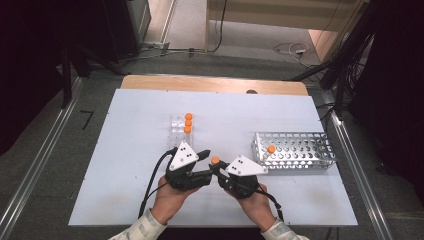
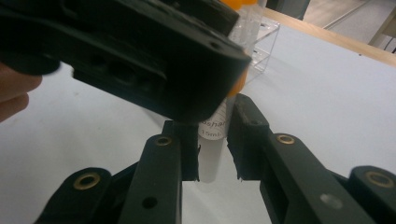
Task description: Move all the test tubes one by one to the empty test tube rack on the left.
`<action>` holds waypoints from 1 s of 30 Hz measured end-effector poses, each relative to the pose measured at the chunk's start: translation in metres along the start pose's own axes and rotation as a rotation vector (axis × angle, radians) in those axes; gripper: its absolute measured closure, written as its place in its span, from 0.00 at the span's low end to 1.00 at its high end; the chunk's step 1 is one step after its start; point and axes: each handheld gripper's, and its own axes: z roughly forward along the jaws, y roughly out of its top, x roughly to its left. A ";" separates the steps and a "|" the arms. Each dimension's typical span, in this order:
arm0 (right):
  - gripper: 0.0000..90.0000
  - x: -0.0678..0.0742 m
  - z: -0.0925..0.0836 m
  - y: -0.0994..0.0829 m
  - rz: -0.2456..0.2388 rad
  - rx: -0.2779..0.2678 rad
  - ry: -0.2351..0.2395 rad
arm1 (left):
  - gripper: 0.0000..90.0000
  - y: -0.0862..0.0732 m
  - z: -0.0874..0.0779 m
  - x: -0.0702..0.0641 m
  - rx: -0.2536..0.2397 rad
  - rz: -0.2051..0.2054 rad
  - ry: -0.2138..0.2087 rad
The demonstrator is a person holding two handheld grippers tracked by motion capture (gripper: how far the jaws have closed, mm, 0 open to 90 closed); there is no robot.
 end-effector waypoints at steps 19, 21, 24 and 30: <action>0.80 0.005 0.001 0.000 0.004 0.002 0.012 | 0.77 -0.003 0.003 -0.003 0.014 0.029 0.024; 0.80 0.005 0.000 0.000 0.005 0.002 0.013 | 0.78 -0.003 0.003 -0.003 0.016 0.031 0.025; 0.78 0.005 0.000 0.000 0.008 0.000 0.018 | 0.78 -0.002 0.003 -0.003 0.011 0.028 0.021; 0.42 0.001 -0.004 0.000 0.035 0.020 0.038 | 0.78 0.000 0.001 0.001 0.005 0.017 0.028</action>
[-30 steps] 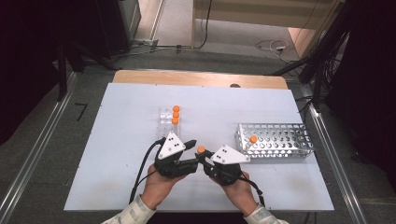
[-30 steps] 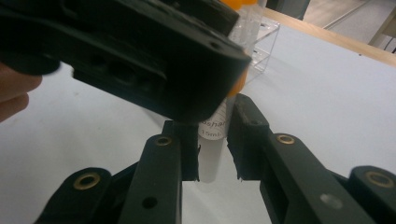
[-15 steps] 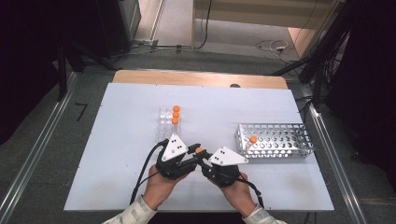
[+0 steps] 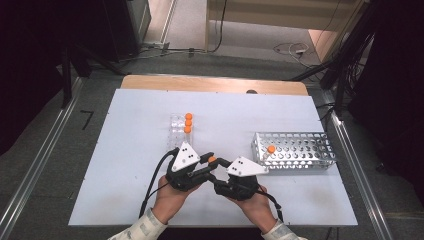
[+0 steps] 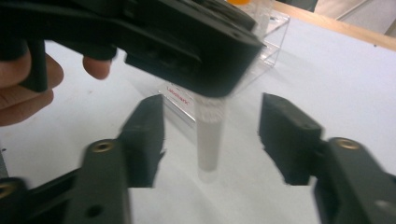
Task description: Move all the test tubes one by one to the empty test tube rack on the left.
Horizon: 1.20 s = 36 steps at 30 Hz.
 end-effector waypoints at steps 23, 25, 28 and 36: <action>0.25 -0.030 -0.057 -0.026 0.072 -0.007 -0.075 | 0.78 0.022 -0.017 0.032 -0.049 -0.079 0.048; 0.25 -0.033 -0.060 -0.028 0.078 -0.004 -0.083 | 0.78 0.026 -0.020 0.035 -0.058 -0.081 0.057; 0.25 -0.037 -0.065 -0.031 0.088 -0.007 -0.095 | 0.78 0.032 -0.024 0.039 -0.068 -0.077 0.070; 0.25 -0.044 -0.073 -0.034 0.101 -0.017 -0.116 | 0.78 0.041 -0.028 0.047 -0.083 -0.078 0.102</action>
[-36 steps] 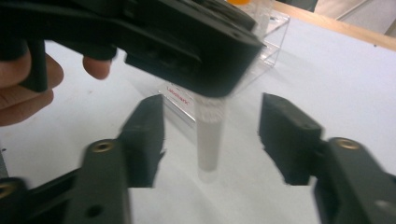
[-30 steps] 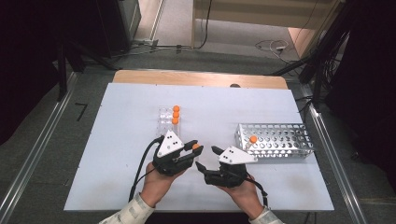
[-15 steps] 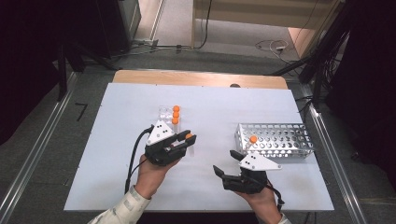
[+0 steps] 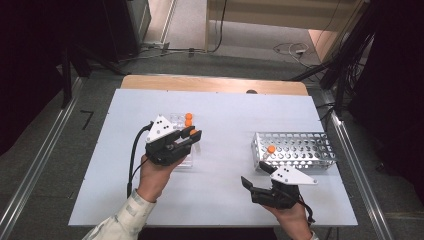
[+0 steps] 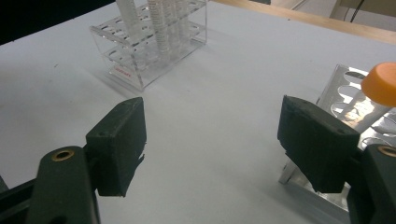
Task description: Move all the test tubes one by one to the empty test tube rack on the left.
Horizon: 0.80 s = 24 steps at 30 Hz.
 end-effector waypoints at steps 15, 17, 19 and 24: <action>0.25 -0.012 -0.007 -0.006 0.027 0.002 -0.032 | 0.78 0.004 0.000 0.017 -0.002 -0.006 0.073; 0.25 -0.013 -0.007 -0.006 0.027 0.002 -0.034 | 0.78 0.004 0.000 0.018 -0.002 -0.001 0.085; 0.25 -0.013 -0.007 -0.006 0.027 0.001 -0.035 | 0.78 0.004 0.001 0.020 0.002 0.000 0.094; 0.25 -0.013 -0.007 -0.006 0.028 0.000 -0.037 | 0.78 0.002 0.003 0.024 0.006 -0.001 0.115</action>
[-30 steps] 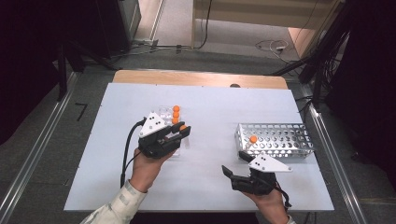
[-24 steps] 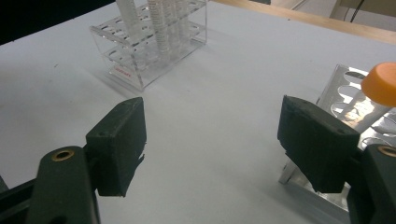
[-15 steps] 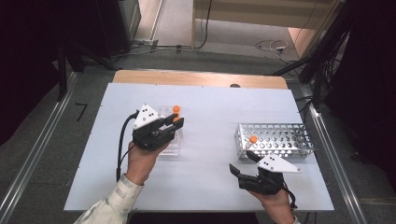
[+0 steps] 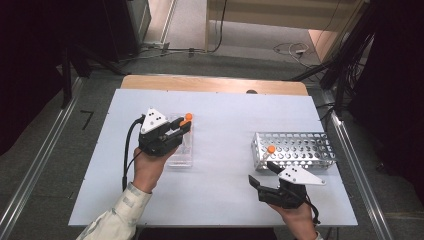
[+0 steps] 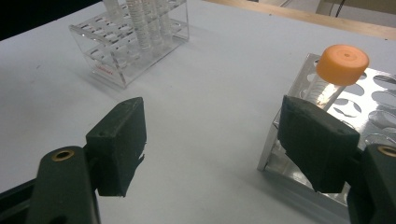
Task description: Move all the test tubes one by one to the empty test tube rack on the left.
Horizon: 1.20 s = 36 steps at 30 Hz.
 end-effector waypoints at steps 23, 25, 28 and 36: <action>0.25 -0.001 0.000 -0.002 0.002 0.001 -0.003 | 0.78 -0.022 0.021 -0.004 0.049 0.028 0.053; 0.25 -0.001 0.000 -0.002 0.001 0.002 -0.003 | 0.77 -0.026 0.023 -0.004 0.053 0.018 0.062; 0.25 -0.001 0.001 -0.002 0.001 0.003 -0.004 | 0.76 -0.030 0.024 -0.003 0.062 0.014 0.060; 0.25 -0.001 0.000 -0.002 0.004 0.002 -0.007 | 0.61 -0.031 0.020 -0.006 0.054 0.003 0.052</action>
